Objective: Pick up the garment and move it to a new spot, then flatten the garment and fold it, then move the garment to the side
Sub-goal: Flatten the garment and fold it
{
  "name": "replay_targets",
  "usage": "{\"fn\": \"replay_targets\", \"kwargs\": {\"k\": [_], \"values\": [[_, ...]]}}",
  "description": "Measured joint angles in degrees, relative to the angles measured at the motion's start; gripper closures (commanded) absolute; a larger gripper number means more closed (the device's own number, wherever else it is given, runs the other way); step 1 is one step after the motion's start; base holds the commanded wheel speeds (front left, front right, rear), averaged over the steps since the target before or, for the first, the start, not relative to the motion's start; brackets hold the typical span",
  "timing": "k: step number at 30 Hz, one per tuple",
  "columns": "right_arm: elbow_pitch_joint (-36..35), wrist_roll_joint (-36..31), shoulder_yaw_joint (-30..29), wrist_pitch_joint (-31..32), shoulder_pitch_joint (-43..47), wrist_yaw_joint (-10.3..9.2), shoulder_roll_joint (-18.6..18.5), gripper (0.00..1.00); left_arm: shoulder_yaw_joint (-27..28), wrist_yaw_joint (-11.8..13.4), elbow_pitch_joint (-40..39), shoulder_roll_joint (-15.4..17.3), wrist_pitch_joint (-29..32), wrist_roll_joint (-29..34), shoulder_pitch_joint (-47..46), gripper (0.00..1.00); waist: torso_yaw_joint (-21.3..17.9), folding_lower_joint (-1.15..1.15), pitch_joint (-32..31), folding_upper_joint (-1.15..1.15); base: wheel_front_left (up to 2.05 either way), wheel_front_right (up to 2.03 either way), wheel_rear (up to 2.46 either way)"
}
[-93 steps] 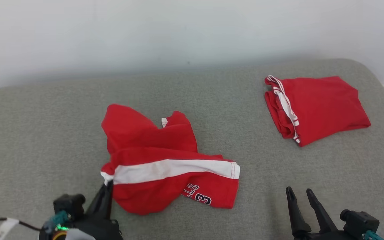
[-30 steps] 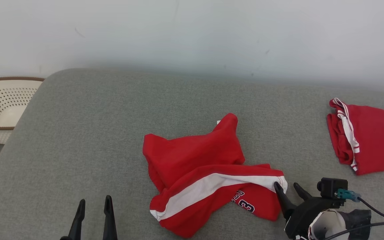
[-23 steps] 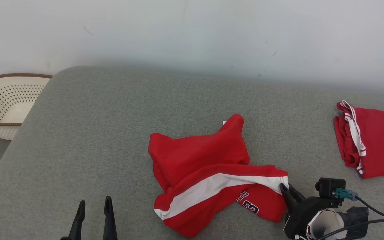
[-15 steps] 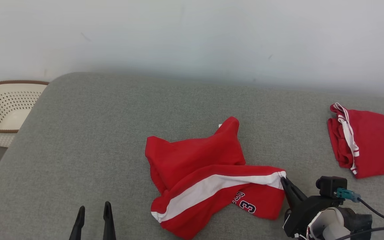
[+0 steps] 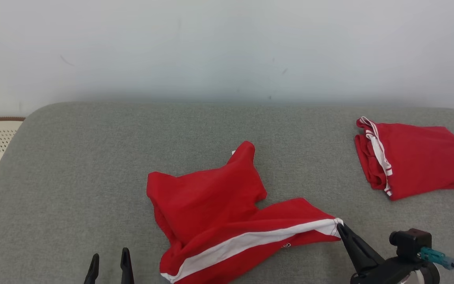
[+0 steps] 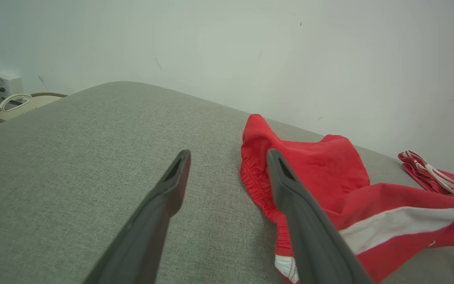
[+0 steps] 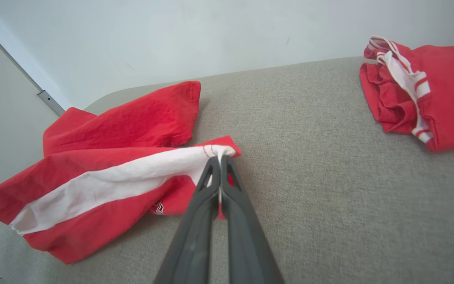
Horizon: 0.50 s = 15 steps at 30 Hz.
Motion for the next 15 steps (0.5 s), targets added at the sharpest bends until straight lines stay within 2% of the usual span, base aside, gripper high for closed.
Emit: {"fn": "replay_targets", "kwargs": {"k": [6, 12, 13, 14, 15], "values": [[-8.3, -1.0, -2.2, 4.3, 7.5, 0.0, -1.9, 1.0, -0.4, 0.0, 0.5, 0.0, 0.0, -0.2, 0.0, 0.0, -1.8, 0.0, -0.1, 0.0, 0.0, 0.0, 0.0], [-11.9, -1.8, -5.1, 8.3, 13.3, 0.0, -3.3, 1.0, -0.9, 0.0, 1.0, 0.0, 0.0, -0.5, 0.0, 0.0, -2.1, -0.01, 0.2, 0.0, 0.0, 0.0, 0.0], [-12.1, -2.4, -5.4, 8.7, 13.9, 0.0, -3.5, 0.86, -0.9, 0.0, 1.1, 0.0, 0.0, -0.6, 0.0, 0.0, -2.0, 0.0, 0.3, 0.0, 0.0, 0.0, 0.0], [-12.2, -2.5, -6.0, 8.9, 14.2, 0.0, -3.5, 0.62, -1.0, 0.0, 1.2, 0.0, 0.0, -0.6, 0.0, 0.0, -2.0, 0.0, 0.3, 0.0, 0.0, 0.0, 0.0], [-12.6, -2.5, -6.5, 9.1, 14.5, 0.0, -3.5, 0.08, -1.1, -0.2, 1.4, 0.0, 0.0, -0.6, 0.0, 0.0, -1.9, 0.0, 0.3, 0.0, 0.0, 0.0, 0.0]]}}
